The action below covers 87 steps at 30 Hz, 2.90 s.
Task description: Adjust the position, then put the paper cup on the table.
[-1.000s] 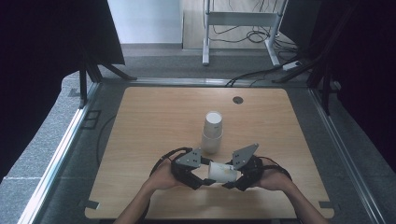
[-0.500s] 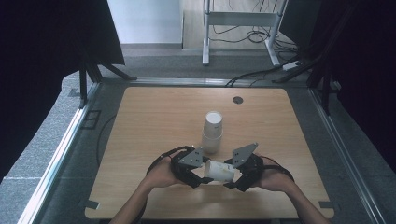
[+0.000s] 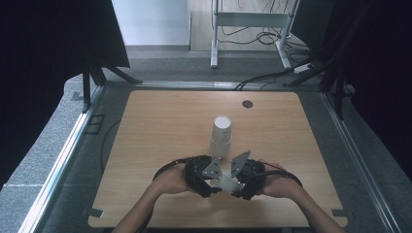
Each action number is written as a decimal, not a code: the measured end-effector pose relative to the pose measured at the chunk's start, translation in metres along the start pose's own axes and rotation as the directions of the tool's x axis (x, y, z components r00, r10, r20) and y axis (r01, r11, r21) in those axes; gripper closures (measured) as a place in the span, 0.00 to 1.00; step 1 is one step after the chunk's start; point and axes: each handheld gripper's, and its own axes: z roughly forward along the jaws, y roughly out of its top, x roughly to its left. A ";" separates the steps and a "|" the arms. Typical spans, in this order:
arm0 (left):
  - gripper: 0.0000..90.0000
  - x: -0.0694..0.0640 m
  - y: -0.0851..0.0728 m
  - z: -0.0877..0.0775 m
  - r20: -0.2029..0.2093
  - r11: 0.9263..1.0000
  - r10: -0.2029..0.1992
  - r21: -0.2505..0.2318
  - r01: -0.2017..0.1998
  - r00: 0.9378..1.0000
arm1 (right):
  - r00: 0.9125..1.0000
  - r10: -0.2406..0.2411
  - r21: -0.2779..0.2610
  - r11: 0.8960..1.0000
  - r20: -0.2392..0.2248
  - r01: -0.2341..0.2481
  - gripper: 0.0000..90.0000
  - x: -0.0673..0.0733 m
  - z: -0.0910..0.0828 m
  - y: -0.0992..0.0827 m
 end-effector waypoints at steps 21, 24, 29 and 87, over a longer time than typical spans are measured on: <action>0.24 0.004 -0.002 -0.003 0.016 0.996 -0.066 -0.058 0.067 0.998 | 1.000 0.021 -0.072 0.997 -0.021 -0.022 0.41 -0.001 0.001 -0.002; 0.17 0.008 -0.007 -0.008 0.047 0.985 -0.122 -0.118 0.127 0.991 | 0.999 0.038 -0.113 0.993 -0.023 -0.040 0.41 -0.001 -0.002 -0.006; 0.15 0.011 -0.014 -0.014 0.101 0.954 -0.178 -0.225 0.197 0.979 | 0.997 0.068 -0.201 0.977 -0.026 -0.071 0.41 -0.002 -0.008 -0.013; 0.31 0.019 -0.014 -0.034 -0.042 0.954 -0.231 -0.203 0.218 0.972 | 0.975 0.211 -0.408 0.898 0.067 -0.166 0.06 -0.003 0.004 -0.035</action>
